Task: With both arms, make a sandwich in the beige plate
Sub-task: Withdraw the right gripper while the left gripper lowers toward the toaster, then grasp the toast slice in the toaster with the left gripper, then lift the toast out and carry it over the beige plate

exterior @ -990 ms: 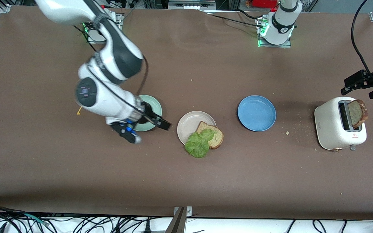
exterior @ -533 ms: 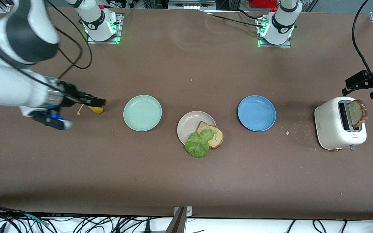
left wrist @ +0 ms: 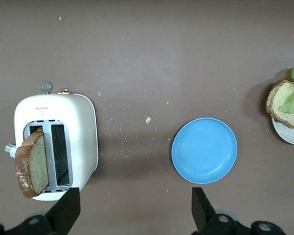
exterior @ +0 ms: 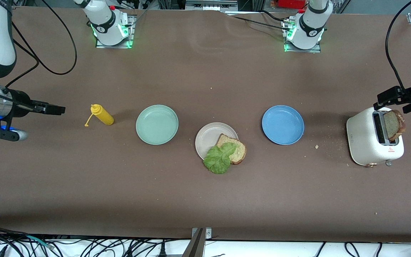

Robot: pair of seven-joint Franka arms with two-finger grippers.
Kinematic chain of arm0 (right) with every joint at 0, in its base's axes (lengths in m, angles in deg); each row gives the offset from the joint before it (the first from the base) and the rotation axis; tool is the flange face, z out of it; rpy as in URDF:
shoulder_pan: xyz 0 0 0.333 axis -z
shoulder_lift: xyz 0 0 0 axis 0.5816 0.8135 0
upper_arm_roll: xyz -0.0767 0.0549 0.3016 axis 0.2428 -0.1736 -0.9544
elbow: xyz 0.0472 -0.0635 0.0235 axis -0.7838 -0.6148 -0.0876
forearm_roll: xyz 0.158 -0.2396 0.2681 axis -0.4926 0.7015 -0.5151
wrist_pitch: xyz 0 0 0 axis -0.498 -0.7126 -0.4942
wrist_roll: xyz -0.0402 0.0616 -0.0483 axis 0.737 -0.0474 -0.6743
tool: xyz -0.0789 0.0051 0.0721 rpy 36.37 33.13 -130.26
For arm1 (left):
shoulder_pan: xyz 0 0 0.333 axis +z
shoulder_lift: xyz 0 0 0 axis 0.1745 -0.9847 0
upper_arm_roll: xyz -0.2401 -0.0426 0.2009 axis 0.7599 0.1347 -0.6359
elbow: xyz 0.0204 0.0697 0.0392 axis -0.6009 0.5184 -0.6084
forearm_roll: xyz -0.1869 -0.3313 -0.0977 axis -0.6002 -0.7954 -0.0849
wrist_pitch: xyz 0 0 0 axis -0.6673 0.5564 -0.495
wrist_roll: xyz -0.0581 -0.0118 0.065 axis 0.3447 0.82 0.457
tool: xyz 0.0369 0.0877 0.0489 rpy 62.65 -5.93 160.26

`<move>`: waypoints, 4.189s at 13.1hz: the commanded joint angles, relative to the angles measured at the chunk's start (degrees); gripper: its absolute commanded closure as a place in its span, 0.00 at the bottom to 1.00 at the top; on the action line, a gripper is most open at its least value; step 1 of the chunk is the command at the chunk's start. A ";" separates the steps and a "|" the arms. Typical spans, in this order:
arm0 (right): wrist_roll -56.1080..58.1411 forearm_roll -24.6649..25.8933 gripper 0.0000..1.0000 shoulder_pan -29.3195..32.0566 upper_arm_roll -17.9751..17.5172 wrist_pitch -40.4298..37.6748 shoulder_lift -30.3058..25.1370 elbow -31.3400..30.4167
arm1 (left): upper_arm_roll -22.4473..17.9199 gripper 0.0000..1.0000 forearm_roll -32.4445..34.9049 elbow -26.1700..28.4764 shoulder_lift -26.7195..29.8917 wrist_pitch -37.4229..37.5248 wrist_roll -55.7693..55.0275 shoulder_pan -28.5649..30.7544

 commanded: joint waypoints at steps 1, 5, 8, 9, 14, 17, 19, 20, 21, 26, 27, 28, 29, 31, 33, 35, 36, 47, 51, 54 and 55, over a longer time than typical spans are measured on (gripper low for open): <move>2.03 0.92 0.00 1.99 -0.59 12.77 -9.39 -15.67 | 0.29 0.00 0.46 -0.64 -1.68 1.31 -0.97 1.49; 7.01 12.57 0.01 1.99 -2.42 17.84 -13.63 -18.56 | 0.47 0.00 7.45 -0.29 -3.80 1.13 -1.24 1.49; 7.84 12.61 0.01 1.99 -2.35 17.58 -14.70 -16.35 | 0.47 0.00 11.18 0.41 -6.18 -2.79 -1.15 1.39; 7.40 12.70 0.01 1.99 -2.35 17.93 -14.61 -16.35 | 0.38 0.00 11.27 2.15 -6.18 -5.69 0.33 1.40; 7.48 10.51 0.01 2.17 -0.60 18.10 -13.99 -16.26 | -5.06 0.00 10.48 5.59 -7.67 -14.14 12.54 2.10; 7.39 6.30 0.01 2.08 -0.32 17.67 -13.20 -13.19 | -6.38 0.00 10.48 9.81 -7.67 -19.94 17.12 3.60; 7.31 3.30 0.01 2.08 -0.24 16.62 -13.38 -13.27 | -7.96 0.00 10.39 13.32 -8.02 -23.89 19.41 3.68; 7.04 3.30 0.01 2.08 -0.15 15.74 -13.47 -13.27 | -8.84 0.00 9.87 15.07 -8.11 -25.57 20.12 3.68; 7.04 3.30 0.01 2.17 0.20 15.73 -13.47 -13.36 | -9.63 0.00 8.56 16.66 -8.02 -27.06 21.52 3.68; 7.74 3.21 0.00 2.08 2.05 15.82 -14.08 -13.10 | -11.92 0.45 4.59 19.49 -8.55 -28.49 25.84 3.86; 7.66 3.21 0.00 2.08 2.05 15.65 -14.26 -13.10 | -12.71 0.76 4.59 19.49 -8.55 -28.31 25.84 3.86; 7.40 3.12 0.00 2.17 2.14 15.47 -14.61 -13.10 | -12.80 0.99 4.59 19.31 -8.64 -28.05 25.23 3.86; 7.92 3.21 0.00 2.17 2.14 15.21 -14.52 -13.10 | -12.89 1.00 4.59 19.22 -8.55 -27.87 24.96 3.86; 7.31 3.21 0.00 2.08 2.23 15.03 -14.61 -12.83 | -12.89 1.00 4.59 18.78 -8.29 -26.12 25.57 3.86; 7.13 3.21 0.00 2.08 2.14 14.42 -14.70 -12.92 | -12.89 1.00 1.89 17.56 -7.76 -24.89 25.49 3.86; 7.13 3.30 0.00 2.08 2.14 12.83 -14.61 -12.92 | -12.98 1.00 0.02 15.10 -7.93 -22.17 25.40 3.77; 7.13 3.30 0.00 2.08 2.14 12.83 -14.61 -12.92 | -12.89 1.00 0.37 14.74 -7.85 -21.02 25.57 3.34; 5.37 3.47 0.00 1.99 3.53 11.34 -14.52 -12.92 | -12.28 1.00 -5.16 10.52 -4.42 -19.08 24.79 2.89; 5.46 3.65 0.00 1.99 4.51 11.34 -14.61 -12.83 | -8.16 1.00 -5.96 11.40 -2.66 -17.16 18.13 -0.62; 5.46 3.56 0.00 1.99 4.86 11.60 -14.61 -12.83 | -3.93 1.00 -7.52 11.31 -2.75 -13.55 12.31 -2.55; 5.46 3.47 0.00 1.99 4.86 11.78 -14.61 -12.83 | -3.75 1.00 -10.32 11.40 -2.75 -13.11 12.22 -3.51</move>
